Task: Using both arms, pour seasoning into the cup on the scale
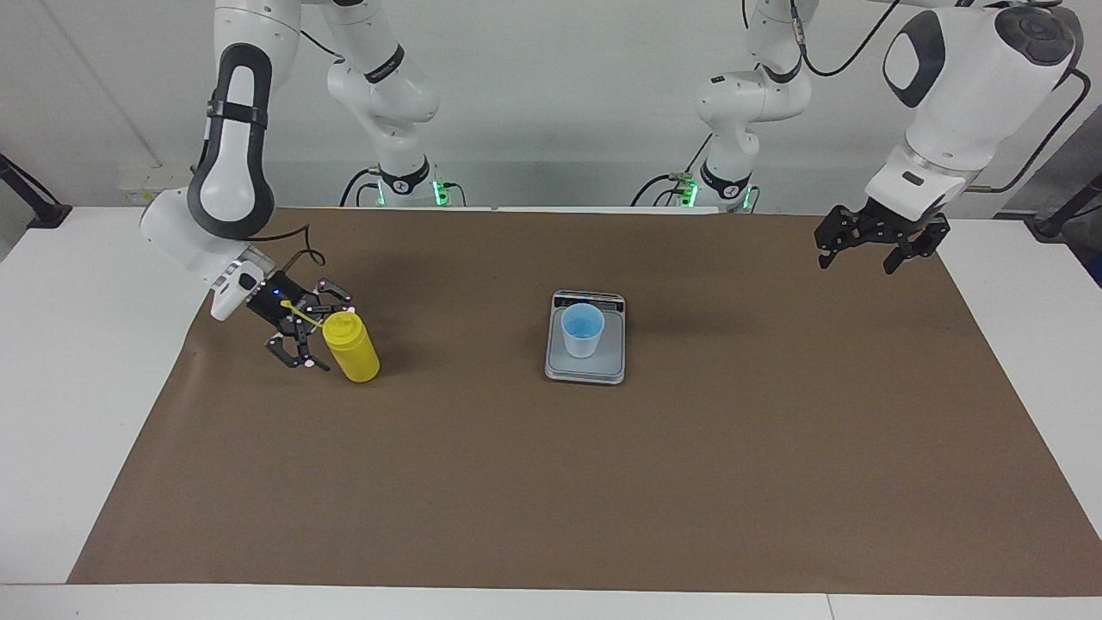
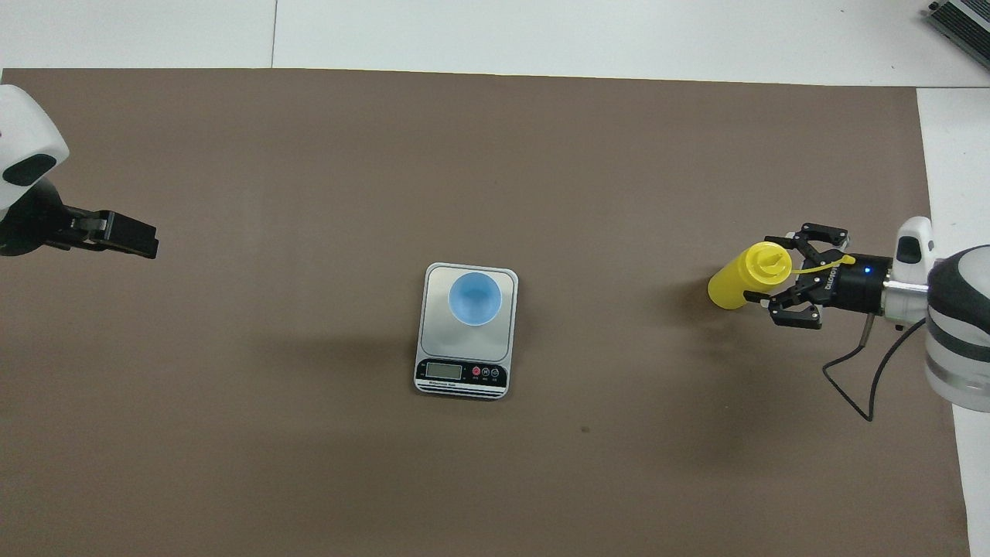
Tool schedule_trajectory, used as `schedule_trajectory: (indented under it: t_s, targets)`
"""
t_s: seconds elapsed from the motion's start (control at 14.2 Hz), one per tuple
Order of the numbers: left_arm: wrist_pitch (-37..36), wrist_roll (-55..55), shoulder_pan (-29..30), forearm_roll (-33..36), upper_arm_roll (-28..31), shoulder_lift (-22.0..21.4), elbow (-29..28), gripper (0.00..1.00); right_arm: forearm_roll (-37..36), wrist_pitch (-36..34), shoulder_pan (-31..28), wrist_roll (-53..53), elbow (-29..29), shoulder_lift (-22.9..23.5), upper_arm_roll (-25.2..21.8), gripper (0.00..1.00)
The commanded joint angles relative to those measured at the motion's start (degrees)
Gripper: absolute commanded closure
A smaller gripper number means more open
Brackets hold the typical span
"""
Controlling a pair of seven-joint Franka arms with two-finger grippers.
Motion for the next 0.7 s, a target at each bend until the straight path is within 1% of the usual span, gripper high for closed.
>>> schedule_trajectory:
  t_s: [0.0,0.21,0.35,0.42,0.56,0.63]
  targets:
    - [-0.1,0.0,0.7,0.0,-0.3,-1.7,-1.7,0.00,-6.9,-1.2,-2.3,0.2,1.6,-1.7,0.2,0.00]
    - [-0.1,0.0,0.7,0.0,-0.3,-1.7,-1.7,0.00,-11.2,-1.2,-4.8,0.2,2.9,-2.3,0.1,0.00]
    - [-0.1,0.0,0.7,0.0,-0.3,-1.7,-1.7,0.00,-14.5,-1.2,-5.1,0.3,5.1,-2.3,0.2,0.00]
    - [-0.1,0.0,0.7,0.0,-0.3,-1.7,-1.7,0.00,-17.3,-1.2,-5.0,1.3,6.6,-2.6,0.2,0.00]
    - [-0.1,0.0,0.7,0.0,-0.3,-1.7,-1.7,0.00,-23.2,-1.4,-4.4,6.9,8.1,-4.3,0.5,0.00]
    - [-0.1,0.0,0.7,0.0,-0.3,-1.7,-1.7,0.00,-24.7,-2.2,-3.7,10.4,8.1,-5.8,0.6,0.00]
